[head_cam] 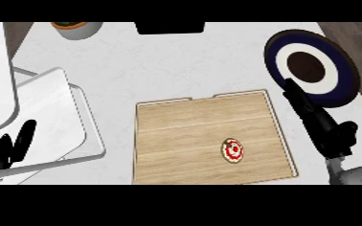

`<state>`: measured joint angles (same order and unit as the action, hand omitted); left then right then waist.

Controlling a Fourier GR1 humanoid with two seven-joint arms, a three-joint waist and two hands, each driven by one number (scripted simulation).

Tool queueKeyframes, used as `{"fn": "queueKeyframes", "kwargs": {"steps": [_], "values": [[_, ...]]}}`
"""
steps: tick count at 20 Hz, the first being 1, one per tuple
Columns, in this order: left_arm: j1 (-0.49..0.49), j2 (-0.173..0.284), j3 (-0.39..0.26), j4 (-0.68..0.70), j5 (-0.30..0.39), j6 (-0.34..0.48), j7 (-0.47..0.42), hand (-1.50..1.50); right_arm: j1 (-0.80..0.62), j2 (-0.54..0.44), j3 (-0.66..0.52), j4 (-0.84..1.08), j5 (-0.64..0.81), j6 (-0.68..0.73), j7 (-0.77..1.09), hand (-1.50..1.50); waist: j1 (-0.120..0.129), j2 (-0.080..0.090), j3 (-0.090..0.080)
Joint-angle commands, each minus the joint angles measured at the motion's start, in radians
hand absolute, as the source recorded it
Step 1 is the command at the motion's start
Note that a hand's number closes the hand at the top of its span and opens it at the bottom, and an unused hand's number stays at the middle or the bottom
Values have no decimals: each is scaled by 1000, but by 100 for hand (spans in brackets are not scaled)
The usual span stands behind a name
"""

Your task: Pick the cupcake from the tray and place it in the plate

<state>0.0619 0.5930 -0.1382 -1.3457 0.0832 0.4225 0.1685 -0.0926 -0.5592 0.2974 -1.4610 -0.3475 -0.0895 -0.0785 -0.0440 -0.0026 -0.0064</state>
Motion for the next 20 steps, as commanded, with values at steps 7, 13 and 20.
{"fn": "queueKeyframes", "kwargs": {"steps": [7,13,20], "values": [[221,-77,7,-187,227,-653,30,0,92,-274,-194,28,225,-250,48,150,-20,-18,-31],[354,-174,230,29,136,-971,-393,0,102,-41,-381,-78,116,-555,-28,-150,-36,-25,9],[330,-350,284,-82,135,-815,-297,0,232,3,-283,-238,213,-623,-48,-150,-61,3,6]]}}
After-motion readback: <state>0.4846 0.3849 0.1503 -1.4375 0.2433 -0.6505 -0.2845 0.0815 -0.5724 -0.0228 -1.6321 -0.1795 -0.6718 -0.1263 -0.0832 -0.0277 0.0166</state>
